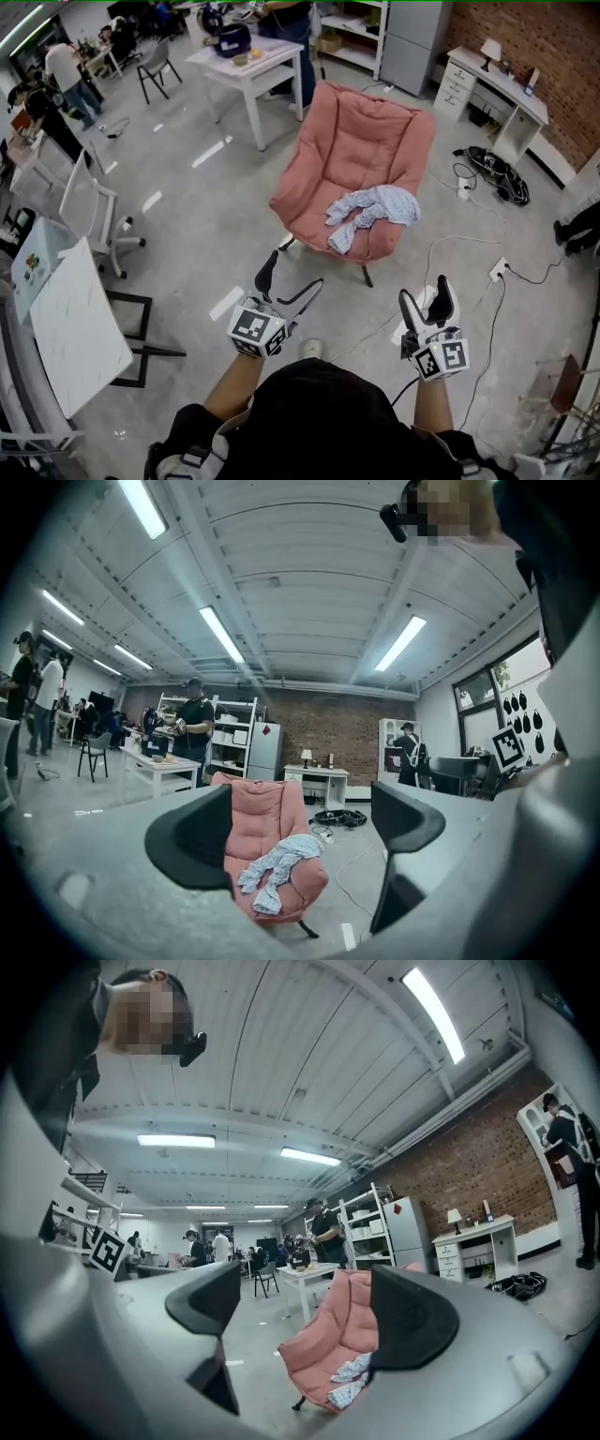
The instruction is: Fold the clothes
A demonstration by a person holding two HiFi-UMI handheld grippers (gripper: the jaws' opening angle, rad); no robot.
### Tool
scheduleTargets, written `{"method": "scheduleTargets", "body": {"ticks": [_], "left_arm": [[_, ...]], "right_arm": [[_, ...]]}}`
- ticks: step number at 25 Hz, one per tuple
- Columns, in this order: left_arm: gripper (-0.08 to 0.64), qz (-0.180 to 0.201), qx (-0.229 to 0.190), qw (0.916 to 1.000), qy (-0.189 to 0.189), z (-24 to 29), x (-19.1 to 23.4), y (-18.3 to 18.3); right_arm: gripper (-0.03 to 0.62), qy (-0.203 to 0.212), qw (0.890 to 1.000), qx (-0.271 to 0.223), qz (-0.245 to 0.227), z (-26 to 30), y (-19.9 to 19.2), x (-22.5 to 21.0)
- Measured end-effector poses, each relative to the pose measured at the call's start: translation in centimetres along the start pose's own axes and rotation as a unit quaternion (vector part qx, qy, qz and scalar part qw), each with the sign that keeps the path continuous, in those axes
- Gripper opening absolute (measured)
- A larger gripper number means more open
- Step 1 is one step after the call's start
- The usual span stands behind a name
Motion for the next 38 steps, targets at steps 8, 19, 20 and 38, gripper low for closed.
{"method": "scheduleTargets", "body": {"ticks": [8, 19, 20, 38], "left_arm": [[0.459, -0.001, -0.005, 0.9998, 0.018, -0.7, 7.6, 1.0], [0.459, -0.009, -0.013, 0.9996, 0.022, 2.3, 10.2, 1.1], [0.459, -0.009, -0.012, 0.9996, 0.023, 2.8, 10.4, 1.0], [0.449, 0.026, -0.002, 0.9996, 0.007, 21.6, 11.2, 1.8]], "right_arm": [[0.415, 0.005, 1.000, 0.009, -0.021, 6.9, -1.0, 3.5], [0.414, 0.001, 0.998, 0.022, -0.054, 10.4, -0.3, 2.6], [0.414, 0.002, 0.998, 0.019, -0.055, 10.9, -0.3, 2.5], [0.346, -0.023, 0.998, 0.029, -0.051, 19.5, -3.2, -12.9]]}}
Point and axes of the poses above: the fingertips, and each gripper's own axes: z forward along the fingers, x to its left, y out of its top, the point moved 9 cm from there along -z, backward along the fingers, and after that the axes turned 5 degrees about -z, right-handed, at the moved point
